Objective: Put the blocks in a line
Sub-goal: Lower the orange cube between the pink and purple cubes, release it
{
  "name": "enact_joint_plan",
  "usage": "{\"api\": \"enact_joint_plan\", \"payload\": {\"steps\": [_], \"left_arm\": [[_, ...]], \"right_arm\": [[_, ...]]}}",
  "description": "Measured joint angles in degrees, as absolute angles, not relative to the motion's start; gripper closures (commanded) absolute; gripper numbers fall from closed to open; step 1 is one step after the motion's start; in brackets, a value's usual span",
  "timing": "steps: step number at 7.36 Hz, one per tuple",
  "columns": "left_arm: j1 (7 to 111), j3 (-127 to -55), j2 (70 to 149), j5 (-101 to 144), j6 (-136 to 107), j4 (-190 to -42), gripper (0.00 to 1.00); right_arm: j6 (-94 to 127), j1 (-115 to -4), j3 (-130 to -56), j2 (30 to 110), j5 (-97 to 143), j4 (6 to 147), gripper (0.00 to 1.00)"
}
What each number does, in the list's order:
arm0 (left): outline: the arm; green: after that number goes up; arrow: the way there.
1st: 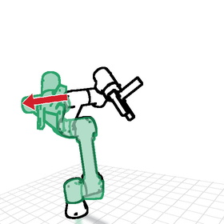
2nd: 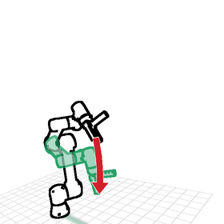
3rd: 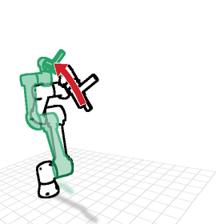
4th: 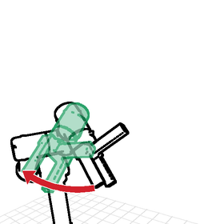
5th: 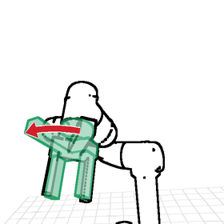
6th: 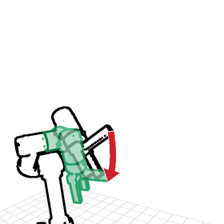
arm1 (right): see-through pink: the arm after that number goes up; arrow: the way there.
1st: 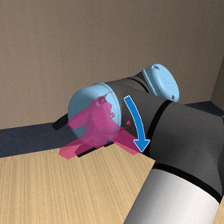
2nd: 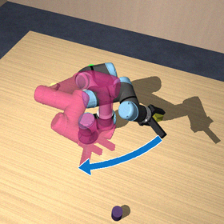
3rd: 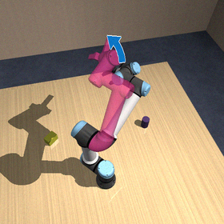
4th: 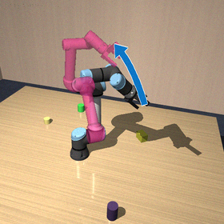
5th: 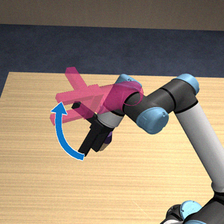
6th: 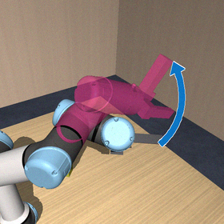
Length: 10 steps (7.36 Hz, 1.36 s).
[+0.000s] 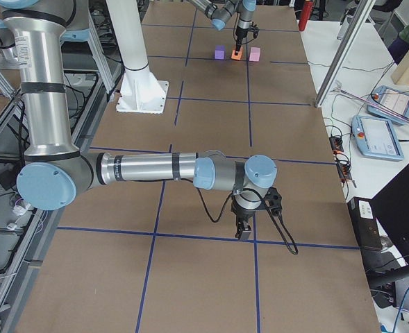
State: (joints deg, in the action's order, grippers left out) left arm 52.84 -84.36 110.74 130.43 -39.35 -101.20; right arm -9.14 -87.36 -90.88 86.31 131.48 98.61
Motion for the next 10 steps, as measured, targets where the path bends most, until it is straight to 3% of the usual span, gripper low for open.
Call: {"api": "enact_joint_plan", "payload": {"steps": [1, 2, 3, 10], "left_arm": [[52.8, -84.3, 110.7, 130.4, -39.4, -101.2, 0.35], [52.8, -84.2, 110.7, 130.4, -39.4, -101.2, 0.04], [52.8, -84.2, 110.7, 130.4, -39.4, -101.2, 0.0], [52.8, -84.5, 110.7, 130.5, -40.1, -101.2, 0.0]], "right_arm": [[-9.1, -87.4, -90.9, 86.3, 131.5, 98.6, 0.0], [-9.1, -87.4, -90.9, 86.3, 131.5, 98.6, 0.0], [-9.1, -87.4, -90.9, 86.3, 131.5, 98.6, 0.0], [-9.1, -87.4, -90.9, 86.3, 131.5, 98.6, 0.0]]}}
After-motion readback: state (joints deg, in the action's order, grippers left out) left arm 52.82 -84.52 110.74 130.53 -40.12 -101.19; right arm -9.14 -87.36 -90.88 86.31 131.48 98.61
